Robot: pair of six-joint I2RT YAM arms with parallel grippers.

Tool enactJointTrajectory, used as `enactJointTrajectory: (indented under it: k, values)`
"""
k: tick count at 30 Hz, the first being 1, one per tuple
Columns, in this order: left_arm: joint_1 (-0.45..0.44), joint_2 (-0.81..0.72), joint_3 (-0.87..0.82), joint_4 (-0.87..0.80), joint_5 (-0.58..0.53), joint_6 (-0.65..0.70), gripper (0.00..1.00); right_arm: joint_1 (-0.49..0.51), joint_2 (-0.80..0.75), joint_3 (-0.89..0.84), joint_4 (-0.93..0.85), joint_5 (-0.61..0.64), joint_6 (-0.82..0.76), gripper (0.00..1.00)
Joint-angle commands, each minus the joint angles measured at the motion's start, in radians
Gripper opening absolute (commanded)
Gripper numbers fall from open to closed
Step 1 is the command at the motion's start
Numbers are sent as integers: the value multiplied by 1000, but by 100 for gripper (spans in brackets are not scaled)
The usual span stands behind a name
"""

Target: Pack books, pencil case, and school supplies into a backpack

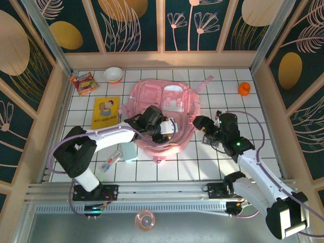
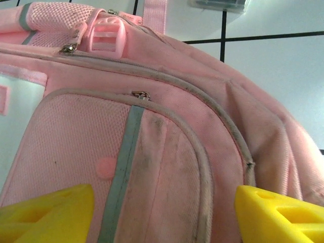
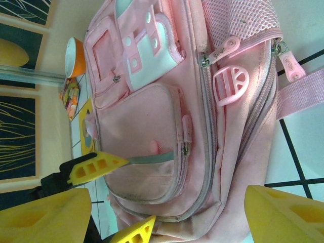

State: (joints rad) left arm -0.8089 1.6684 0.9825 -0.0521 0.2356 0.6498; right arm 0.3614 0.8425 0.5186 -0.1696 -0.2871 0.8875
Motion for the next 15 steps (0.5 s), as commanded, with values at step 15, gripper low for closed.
enactJointTrajectory:
  k: [15]
  values:
    - [-5,157,6,145,-200,78,67,-6,8,0,-3,6,-65,79]
